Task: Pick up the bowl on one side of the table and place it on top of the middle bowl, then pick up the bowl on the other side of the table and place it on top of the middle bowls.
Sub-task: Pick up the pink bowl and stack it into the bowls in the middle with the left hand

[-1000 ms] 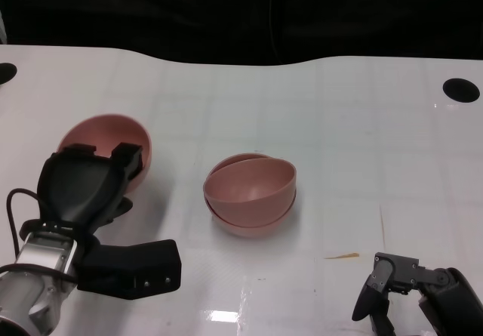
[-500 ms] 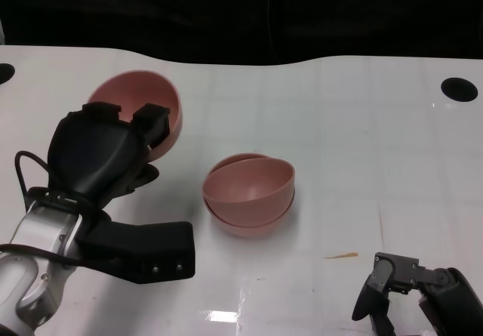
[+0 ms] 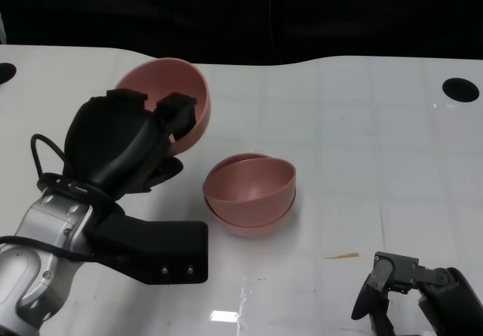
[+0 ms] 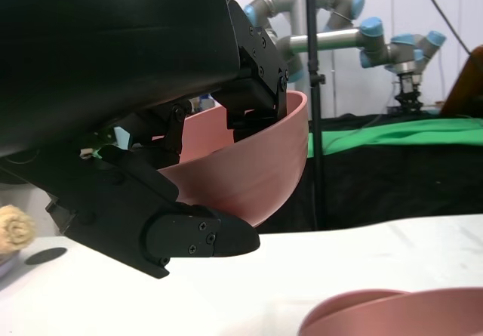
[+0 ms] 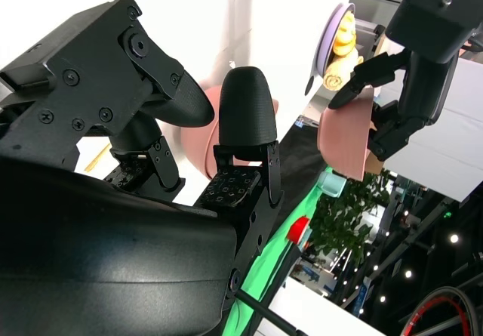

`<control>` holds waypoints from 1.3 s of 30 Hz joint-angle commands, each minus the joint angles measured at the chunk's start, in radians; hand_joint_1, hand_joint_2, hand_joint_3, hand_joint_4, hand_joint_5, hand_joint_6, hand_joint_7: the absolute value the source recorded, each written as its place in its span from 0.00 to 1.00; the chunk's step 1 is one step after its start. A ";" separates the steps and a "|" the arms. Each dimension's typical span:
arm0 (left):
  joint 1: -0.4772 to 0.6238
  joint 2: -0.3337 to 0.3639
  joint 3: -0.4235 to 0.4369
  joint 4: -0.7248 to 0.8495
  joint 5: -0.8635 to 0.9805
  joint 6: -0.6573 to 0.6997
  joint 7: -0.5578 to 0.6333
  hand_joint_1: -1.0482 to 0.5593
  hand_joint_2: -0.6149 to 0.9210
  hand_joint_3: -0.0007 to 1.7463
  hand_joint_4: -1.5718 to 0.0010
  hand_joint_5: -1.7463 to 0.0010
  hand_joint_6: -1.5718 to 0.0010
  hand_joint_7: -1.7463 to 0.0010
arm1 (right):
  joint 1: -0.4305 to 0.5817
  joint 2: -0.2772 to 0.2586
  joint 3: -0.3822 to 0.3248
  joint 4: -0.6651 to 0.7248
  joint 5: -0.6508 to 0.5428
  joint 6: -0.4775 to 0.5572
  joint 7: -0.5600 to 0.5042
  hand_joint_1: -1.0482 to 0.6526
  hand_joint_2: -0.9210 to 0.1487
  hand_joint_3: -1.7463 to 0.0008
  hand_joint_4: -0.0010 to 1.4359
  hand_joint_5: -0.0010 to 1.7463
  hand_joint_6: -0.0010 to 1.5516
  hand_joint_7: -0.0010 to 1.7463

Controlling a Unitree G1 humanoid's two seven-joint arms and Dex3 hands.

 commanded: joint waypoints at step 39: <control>-0.161 -0.069 -0.052 0.151 -0.137 -0.319 -0.237 0.48 0.80 0.50 0.41 0.00 0.55 0.02 | 0.013 -0.001 -0.005 -0.020 0.012 0.015 0.005 0.53 0.51 0.19 0.61 1.00 0.52 0.80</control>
